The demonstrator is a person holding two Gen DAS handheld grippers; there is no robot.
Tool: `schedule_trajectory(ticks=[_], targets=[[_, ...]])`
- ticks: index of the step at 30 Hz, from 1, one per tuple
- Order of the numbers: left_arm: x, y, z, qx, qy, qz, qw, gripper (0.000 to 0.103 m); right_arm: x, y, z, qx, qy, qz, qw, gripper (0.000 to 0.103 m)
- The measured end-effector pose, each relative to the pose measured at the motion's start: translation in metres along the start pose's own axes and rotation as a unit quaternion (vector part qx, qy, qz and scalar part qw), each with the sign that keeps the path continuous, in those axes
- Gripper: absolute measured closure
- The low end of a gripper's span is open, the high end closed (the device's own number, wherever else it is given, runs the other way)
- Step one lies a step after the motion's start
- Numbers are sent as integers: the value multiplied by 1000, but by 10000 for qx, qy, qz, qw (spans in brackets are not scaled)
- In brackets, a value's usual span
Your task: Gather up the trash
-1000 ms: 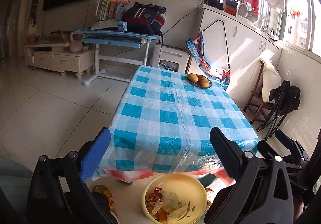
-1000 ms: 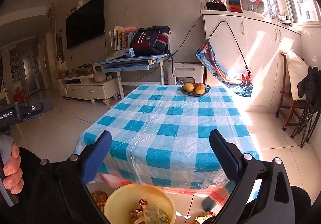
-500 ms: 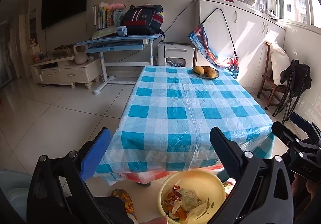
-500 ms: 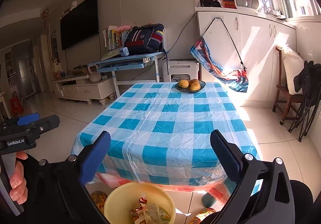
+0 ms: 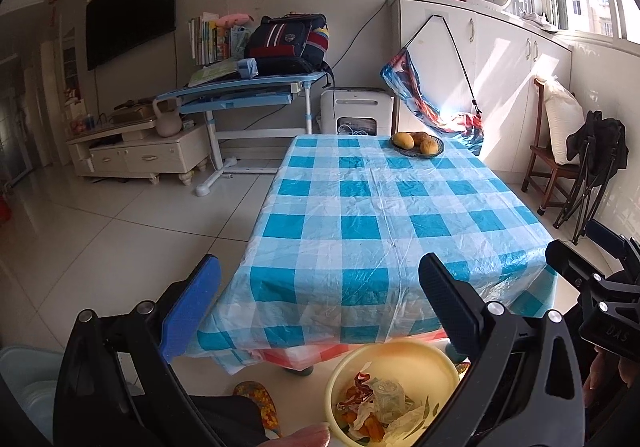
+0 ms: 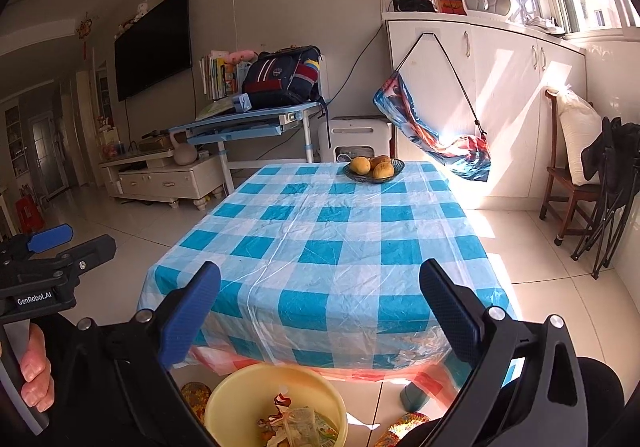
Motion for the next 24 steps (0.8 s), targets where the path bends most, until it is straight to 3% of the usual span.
schedule_trajectory(ticks=[24], targets=[[0,-1,-4,147,-295,-58,9994,7,1,1,-1,-23,11,12,10000,8]])
Point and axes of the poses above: each gripper's, at about its wrist camera, not at the fingertips, and x roughly the way its jaws point, z to its left, y to its underside, the point moved 4 cm from there along x, roughly the way its jaws point, and after that the axes turned 13 degrees about z, right-handed, at the moved point
